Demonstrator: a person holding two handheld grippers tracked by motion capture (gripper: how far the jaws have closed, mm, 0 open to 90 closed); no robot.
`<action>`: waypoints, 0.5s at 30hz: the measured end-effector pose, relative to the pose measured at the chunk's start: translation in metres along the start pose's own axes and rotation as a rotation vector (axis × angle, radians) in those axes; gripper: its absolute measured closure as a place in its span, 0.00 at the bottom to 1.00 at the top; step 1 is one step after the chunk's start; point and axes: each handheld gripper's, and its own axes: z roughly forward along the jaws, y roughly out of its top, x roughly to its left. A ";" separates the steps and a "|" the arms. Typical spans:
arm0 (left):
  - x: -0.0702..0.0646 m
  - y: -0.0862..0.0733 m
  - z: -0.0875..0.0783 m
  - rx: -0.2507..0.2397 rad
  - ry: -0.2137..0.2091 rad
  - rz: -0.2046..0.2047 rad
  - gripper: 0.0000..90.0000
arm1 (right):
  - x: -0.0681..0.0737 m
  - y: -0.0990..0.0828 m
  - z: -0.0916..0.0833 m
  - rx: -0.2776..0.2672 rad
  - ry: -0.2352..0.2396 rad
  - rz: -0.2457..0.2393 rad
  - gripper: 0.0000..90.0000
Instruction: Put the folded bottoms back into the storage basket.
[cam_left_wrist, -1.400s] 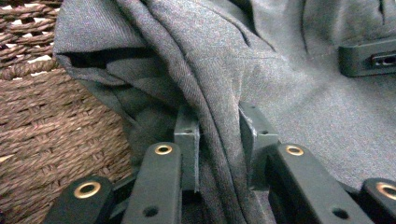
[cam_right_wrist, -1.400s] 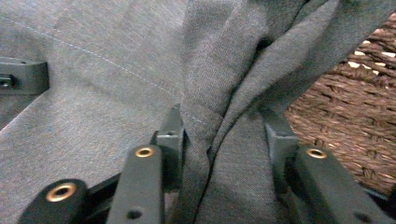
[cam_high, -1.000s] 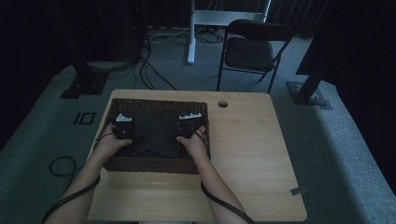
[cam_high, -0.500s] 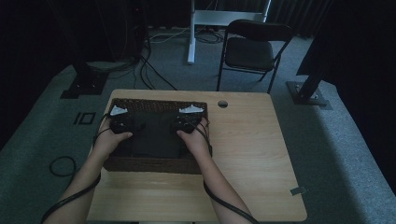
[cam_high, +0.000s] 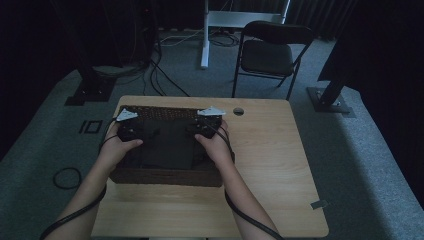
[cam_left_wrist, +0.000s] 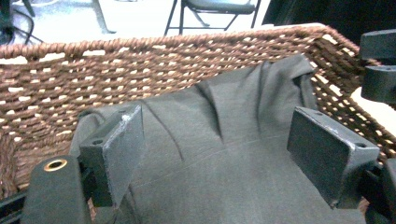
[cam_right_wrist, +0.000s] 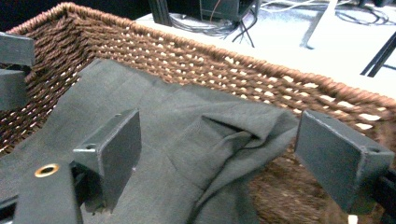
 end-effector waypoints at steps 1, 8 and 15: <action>0.000 0.001 -0.002 -0.004 0.001 0.002 0.22 | -0.001 0.001 -0.002 -0.005 0.001 -0.002 0.16; -0.003 0.010 -0.015 -0.056 -0.014 -0.007 0.22 | -0.007 0.004 -0.016 -0.026 0.010 -0.001 0.16; -0.006 0.009 -0.027 -0.071 -0.027 -0.007 0.22 | -0.015 0.004 -0.030 -0.050 0.006 -0.008 0.16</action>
